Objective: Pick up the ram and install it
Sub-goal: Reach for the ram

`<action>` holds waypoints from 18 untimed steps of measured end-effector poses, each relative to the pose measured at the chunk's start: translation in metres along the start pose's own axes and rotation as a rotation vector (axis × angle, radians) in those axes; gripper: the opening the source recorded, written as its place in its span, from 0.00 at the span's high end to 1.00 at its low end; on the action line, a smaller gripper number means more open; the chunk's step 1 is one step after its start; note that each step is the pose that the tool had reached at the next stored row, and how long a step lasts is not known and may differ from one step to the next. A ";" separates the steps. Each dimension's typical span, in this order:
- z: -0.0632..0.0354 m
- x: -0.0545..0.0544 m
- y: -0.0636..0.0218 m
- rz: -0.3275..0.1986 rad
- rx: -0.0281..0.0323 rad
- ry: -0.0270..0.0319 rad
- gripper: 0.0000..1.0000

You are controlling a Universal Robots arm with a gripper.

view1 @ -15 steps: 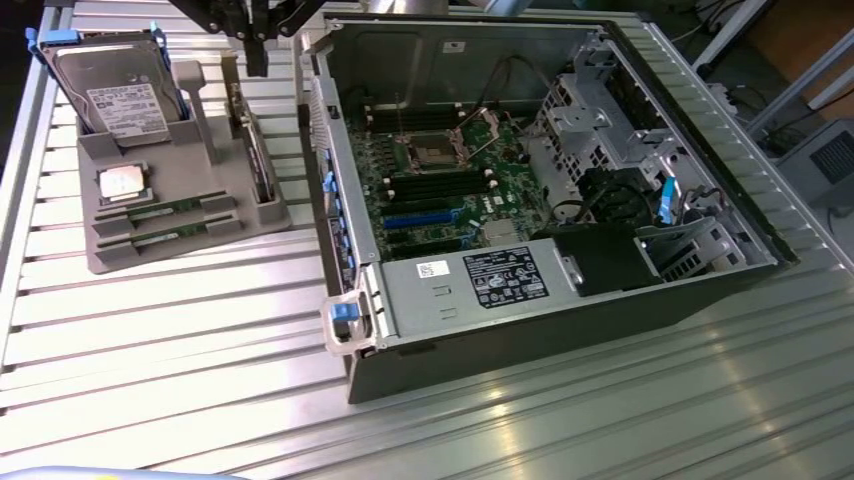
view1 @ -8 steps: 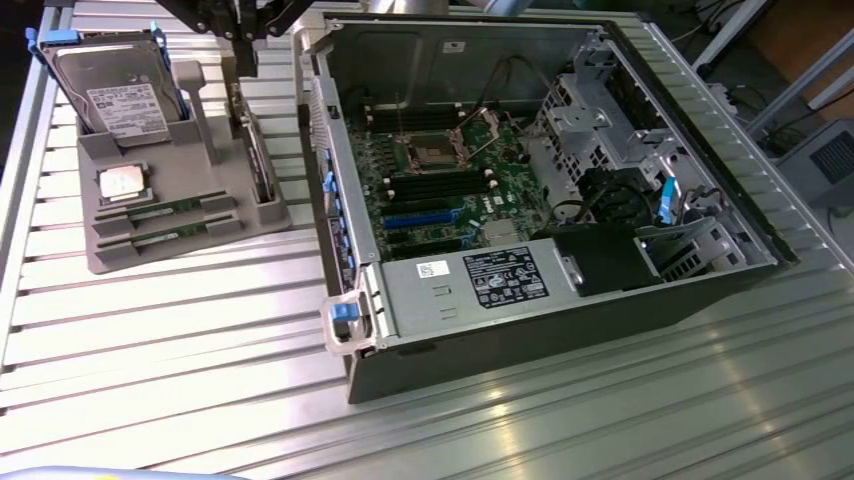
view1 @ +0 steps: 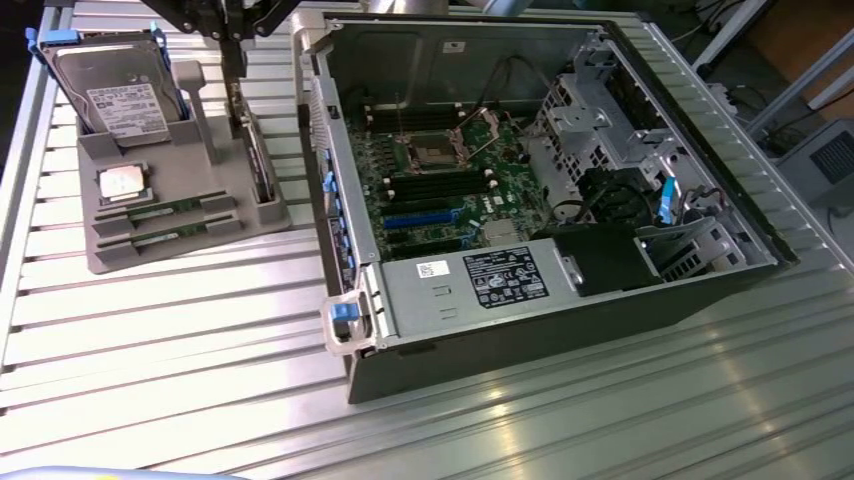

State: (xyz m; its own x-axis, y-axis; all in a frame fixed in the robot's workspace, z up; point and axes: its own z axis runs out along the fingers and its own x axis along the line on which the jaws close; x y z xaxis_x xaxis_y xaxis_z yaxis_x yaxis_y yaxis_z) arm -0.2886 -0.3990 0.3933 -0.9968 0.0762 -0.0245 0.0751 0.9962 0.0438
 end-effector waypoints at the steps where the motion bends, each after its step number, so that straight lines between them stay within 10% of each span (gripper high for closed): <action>1: 0.0000 0.001 0.0000 0.000 0.0000 0.0000 0.89; 18: -0.0007 0.025 -0.0019 0.000 0.0001 0.0000 0.89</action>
State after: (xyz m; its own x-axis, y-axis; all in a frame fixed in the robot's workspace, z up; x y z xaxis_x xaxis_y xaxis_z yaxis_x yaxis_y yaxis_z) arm -0.3141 -0.3990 0.3933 -0.9968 0.0762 -0.0245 0.0751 0.9962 0.0437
